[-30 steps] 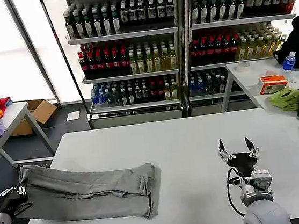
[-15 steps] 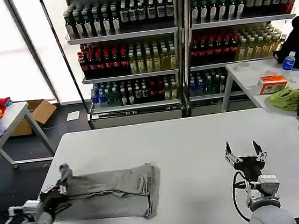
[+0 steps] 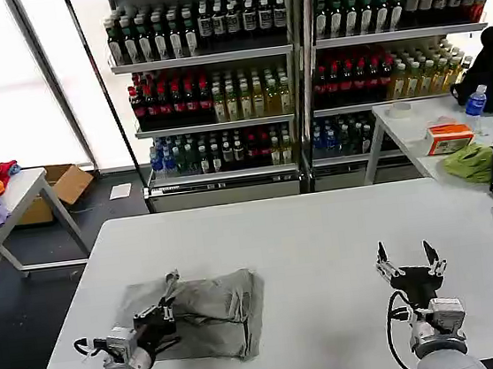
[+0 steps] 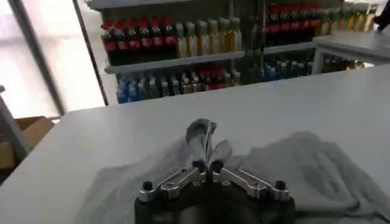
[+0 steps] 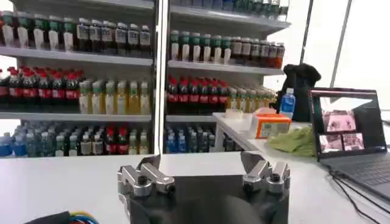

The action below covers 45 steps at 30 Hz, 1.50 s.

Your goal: Fold and organize the clothes.

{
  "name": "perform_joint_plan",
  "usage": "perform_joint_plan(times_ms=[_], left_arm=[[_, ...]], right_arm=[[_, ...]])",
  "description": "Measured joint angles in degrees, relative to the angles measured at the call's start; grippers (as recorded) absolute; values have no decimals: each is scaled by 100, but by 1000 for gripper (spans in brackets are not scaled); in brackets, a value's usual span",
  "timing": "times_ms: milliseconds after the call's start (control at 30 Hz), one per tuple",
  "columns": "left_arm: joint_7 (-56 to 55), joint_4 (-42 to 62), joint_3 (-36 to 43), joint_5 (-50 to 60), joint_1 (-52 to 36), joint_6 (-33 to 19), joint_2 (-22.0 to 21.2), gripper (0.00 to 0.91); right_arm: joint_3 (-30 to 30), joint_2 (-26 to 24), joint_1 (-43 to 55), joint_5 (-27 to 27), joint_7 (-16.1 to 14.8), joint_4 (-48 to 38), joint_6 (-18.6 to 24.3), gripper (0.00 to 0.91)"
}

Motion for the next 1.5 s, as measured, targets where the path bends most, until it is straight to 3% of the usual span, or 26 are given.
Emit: perform_joint_plan(times_ms=[600, 1233, 1267, 1300, 1500], left_arm=[[-274, -88, 966, -76, -259, 94, -493, 0], [-365, 161, 1371, -10, -517, 112, -910, 10], [-365, 183, 1373, -10, -536, 112, -937, 554], [-361, 208, 1373, -8, -548, 112, -953, 907], [-308, 333, 1372, 2, -515, 103, -1042, 907]], right_arm=[[22, 38, -79, -42, -1, -117, 61, 907], [16, 55, -159, -55, -3, -140, 104, 907], [16, 52, -160, -55, -3, -141, 105, 907], [16, 53, -163, -55, -3, -142, 107, 907], [-32, 57, -154, -59, -6, -165, 117, 907]])
